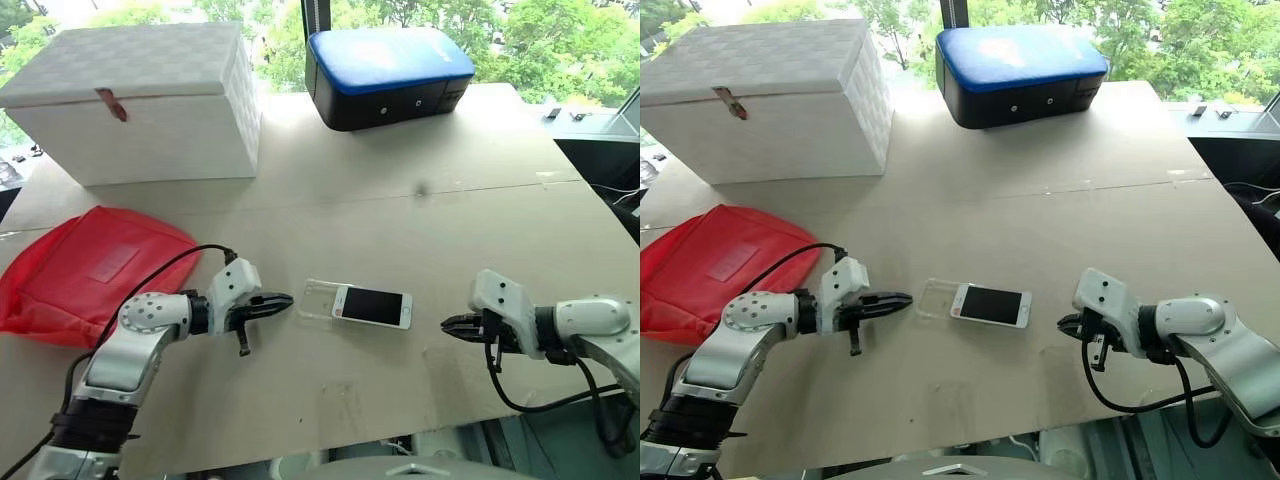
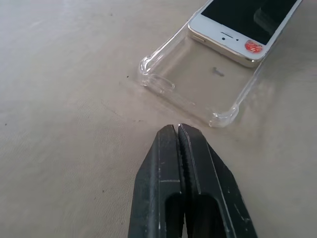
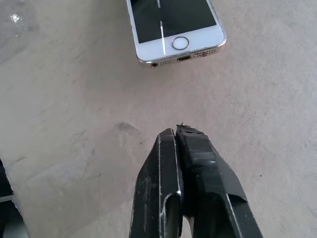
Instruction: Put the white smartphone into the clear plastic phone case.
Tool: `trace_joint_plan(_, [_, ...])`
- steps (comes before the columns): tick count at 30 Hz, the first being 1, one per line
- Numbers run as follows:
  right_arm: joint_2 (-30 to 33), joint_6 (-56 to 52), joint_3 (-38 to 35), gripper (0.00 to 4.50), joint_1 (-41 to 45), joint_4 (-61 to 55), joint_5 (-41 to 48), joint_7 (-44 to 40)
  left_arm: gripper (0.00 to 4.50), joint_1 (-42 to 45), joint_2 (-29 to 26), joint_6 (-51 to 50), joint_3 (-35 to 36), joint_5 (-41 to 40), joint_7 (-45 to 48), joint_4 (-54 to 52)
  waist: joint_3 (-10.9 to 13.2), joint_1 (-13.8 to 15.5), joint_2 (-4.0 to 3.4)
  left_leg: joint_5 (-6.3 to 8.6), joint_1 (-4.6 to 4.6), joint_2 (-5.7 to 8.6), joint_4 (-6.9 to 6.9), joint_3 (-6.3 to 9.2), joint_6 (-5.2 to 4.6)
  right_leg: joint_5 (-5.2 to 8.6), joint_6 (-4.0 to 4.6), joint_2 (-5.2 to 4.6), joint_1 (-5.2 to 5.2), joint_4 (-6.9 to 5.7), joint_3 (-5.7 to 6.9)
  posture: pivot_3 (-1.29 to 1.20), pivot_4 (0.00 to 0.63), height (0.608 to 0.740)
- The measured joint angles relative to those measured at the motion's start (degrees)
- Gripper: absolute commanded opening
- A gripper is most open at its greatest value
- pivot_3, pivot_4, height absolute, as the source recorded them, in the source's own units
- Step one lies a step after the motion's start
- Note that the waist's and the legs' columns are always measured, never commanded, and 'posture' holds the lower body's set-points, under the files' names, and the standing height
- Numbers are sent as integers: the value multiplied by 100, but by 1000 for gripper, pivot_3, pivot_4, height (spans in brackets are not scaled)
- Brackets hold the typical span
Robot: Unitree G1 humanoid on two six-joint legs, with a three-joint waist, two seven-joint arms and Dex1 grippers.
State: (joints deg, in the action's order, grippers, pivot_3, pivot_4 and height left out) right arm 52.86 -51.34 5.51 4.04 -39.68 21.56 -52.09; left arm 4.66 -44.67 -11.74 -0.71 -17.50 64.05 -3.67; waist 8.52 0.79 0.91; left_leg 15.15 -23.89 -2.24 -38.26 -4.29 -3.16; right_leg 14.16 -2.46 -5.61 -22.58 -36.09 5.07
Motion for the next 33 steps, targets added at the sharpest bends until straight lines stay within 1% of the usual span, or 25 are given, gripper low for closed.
trace_joint_plan(4, [-38, 15, 579, 0, 388, 53, -211, 141, 66, 334, 123, 84, -237, 70, 173, 226, 2, 16, -3, -2, 0, 4, -7, -1, 1, -2, 1, -6, 2, -5, -3, 0, 150, 734])
trace_joint_plan(7, [38, 99, 988, 0, 738, 244, -439, 107, 66, 536, 197, 93, -427, 113, 263, 282, 1, 19, 0, -13, -4, 11, -9, -5, 19, -14, -17, -10, 3, -4, -5, 0, 150, 734])
trace_joint_plan(12, [77, 289, 1579, 0, 1254, 560, -744, -66, 66, 558, 247, 61, -459, 128, 318, 228, 2, 2, 1, -14, -7, 12, -8, -10, 21, -15, -19, -6, 2, -3, -7, 0, 150, 734])
trace_joint_plan(17, [83, 621, 2150, 0, 1810, 888, -1173, -381, 66, 382, 300, -270, -559, 90, 279, -223, 4, 0, 2, -14, -6, 11, -9, -10, 22, -14, -21, -3, 1, -3, -8, 0, 150, 734])
trace_joint_plan(27, [-34, 868, 2760, 0, 2444, 1096, -1651, -1020, 66, 1, 462, -775, -653, -81, -14, -992, 5, -2, 5, -15, -4, 8, -15, -8, 23, -14, -21, 2, 1, -17, -10, 0, 150, 734])
trace_joint_plan(31, [-271, 983, 2976, 0, 2648, 1189, -1948, -1115, 66, -44, 515, -853, -650, -84, -89, -1122, 2, -16, 10, -16, 3, 7, -17, -10, 24, -14, -20, 5, 2, -24, -14, 0, 150, 734])
trace_joint_plan(33, [-508, 1068, 3007, 0, 2738, 1377, -2067, -1133, 66, -47, 541, -869, -644, -106, -145, -1156, -2, -47, 18, -18, 13, 2, -18, -12, 27, -14, -20, 12, 5, -30, -18, 0, 150, 734])
